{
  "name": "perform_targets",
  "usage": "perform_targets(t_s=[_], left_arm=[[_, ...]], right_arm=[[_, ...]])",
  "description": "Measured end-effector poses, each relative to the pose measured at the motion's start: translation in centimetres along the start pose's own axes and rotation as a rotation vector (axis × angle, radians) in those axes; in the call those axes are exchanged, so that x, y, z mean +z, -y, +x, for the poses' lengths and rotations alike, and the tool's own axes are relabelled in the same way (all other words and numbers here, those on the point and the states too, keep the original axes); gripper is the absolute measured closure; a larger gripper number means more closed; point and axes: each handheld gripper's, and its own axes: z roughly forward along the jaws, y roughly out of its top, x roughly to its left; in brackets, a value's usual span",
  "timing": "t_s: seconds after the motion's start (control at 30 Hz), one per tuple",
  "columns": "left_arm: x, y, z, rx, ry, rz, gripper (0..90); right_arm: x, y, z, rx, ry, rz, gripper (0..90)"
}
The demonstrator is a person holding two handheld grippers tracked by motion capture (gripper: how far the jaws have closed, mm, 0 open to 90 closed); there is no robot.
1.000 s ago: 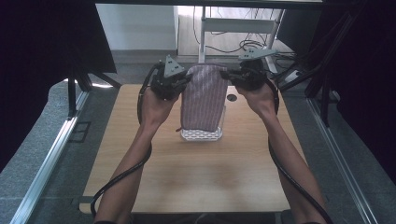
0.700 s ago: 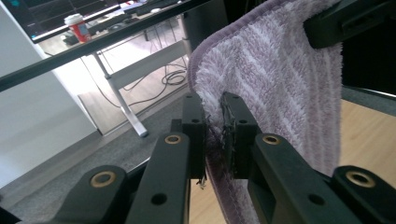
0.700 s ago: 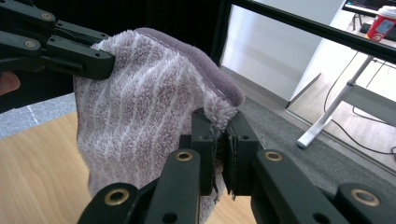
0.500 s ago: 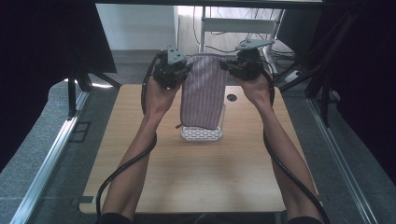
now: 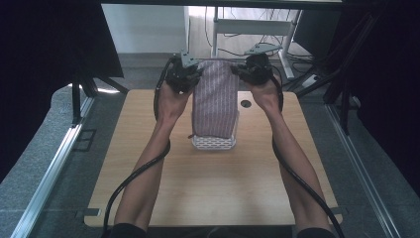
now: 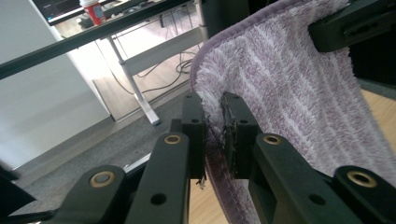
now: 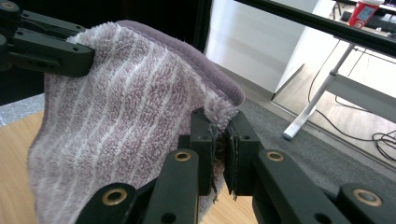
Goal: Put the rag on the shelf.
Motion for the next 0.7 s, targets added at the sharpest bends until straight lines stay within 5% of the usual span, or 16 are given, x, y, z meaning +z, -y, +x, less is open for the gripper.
perform_targets(t_s=[0.37,0.7], left_arm=[[2.7,1.5,0.2,0.028,-0.045,0.076,79.8],[5.2,3.4,0.2,0.043,-0.029,0.156,79.1]], right_arm=[[2.7,1.3,-0.3,-0.001,0.015,0.04,83.0],[5.2,3.8,-0.8,0.04,0.003,0.104,82.1]])
